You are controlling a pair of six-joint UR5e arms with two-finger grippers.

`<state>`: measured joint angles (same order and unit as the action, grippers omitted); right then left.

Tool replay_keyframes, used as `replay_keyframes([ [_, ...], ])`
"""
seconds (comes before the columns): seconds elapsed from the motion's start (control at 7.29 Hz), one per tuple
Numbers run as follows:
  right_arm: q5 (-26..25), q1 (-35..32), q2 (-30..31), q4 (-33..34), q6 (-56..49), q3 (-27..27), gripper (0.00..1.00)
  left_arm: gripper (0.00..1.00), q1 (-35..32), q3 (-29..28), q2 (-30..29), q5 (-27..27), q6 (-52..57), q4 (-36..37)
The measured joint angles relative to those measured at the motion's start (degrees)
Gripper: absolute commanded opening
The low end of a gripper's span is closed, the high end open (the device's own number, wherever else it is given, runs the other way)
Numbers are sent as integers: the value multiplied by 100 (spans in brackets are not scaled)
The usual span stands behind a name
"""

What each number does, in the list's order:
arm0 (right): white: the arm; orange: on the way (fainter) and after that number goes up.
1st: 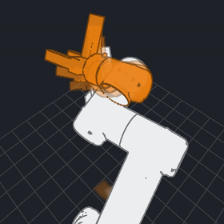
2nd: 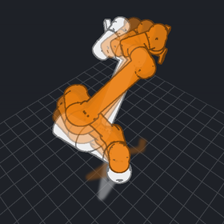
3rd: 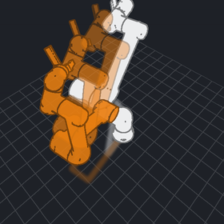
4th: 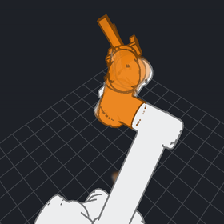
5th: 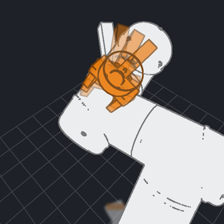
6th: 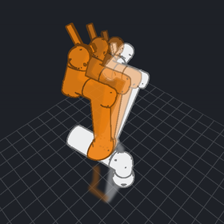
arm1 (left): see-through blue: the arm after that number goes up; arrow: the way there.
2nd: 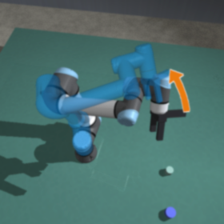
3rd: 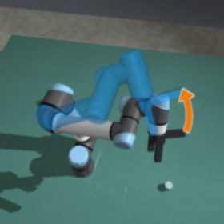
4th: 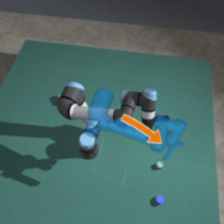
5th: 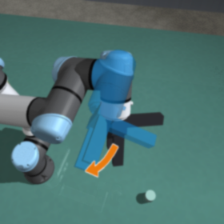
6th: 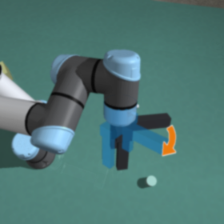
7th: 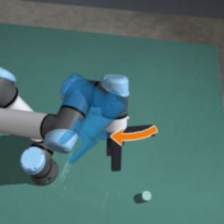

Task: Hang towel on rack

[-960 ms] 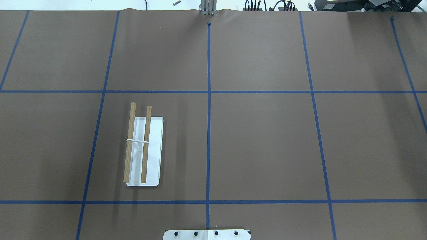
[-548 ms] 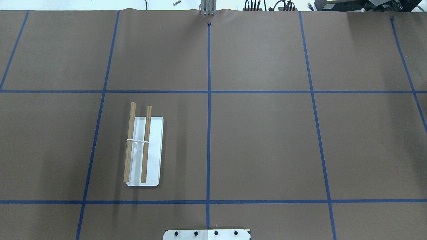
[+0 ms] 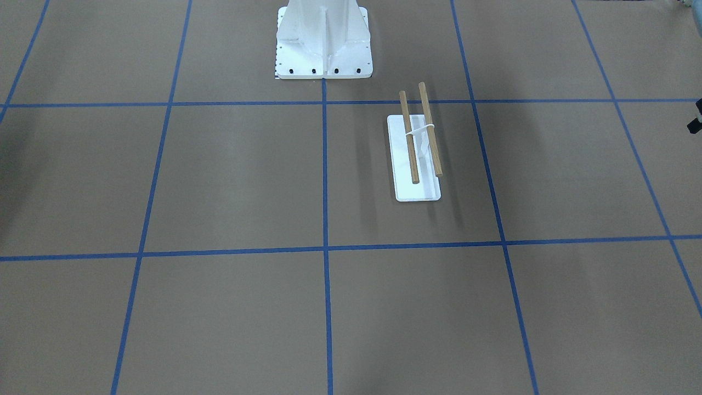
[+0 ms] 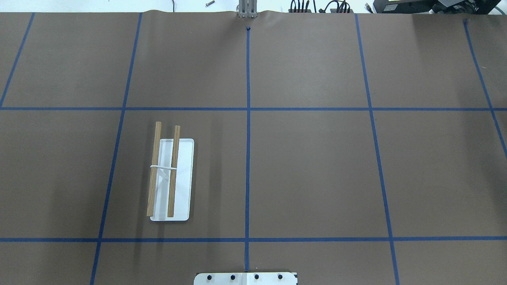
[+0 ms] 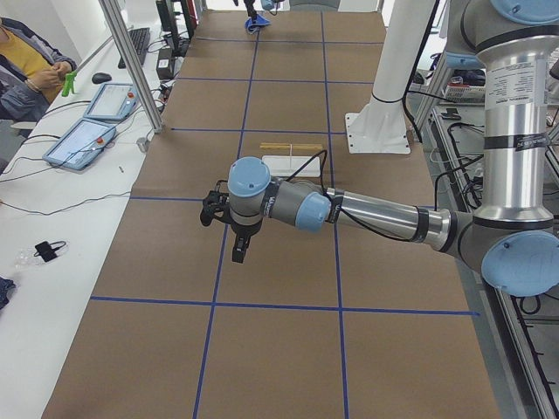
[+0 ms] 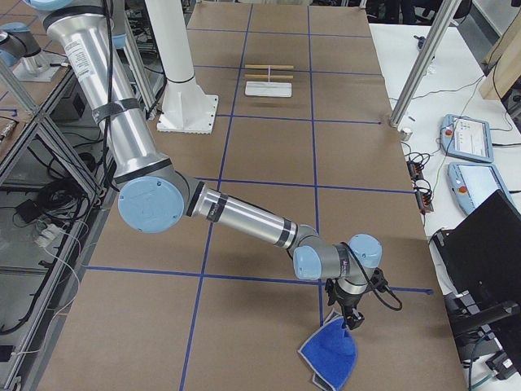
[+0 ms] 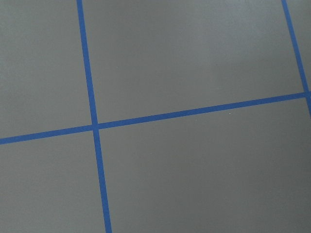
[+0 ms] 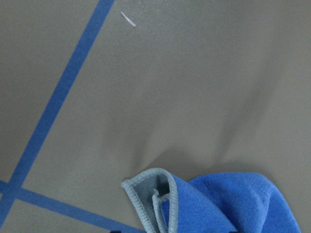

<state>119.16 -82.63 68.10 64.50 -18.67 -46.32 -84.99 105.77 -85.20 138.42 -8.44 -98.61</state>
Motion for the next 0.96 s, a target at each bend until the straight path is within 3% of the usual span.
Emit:
replay_keyframes([
  [0.41, -221, 126, 2, -358, -5, 319, 49, 98, -2, 27, -7, -1, 0, 4],
  [0.55, -274, 126, 13, -382, -4, 350, 31, 98, -1, 65, -7, -5, 0, 14],
  [0.69, -299, 112, 22, -390, -5, 363, 5, 98, -1, 88, -7, -7, 0, 21],
  [0.96, -318, 76, 26, -392, 1, 368, 0, 98, -3, 99, -5, -8, 0, 26],
])
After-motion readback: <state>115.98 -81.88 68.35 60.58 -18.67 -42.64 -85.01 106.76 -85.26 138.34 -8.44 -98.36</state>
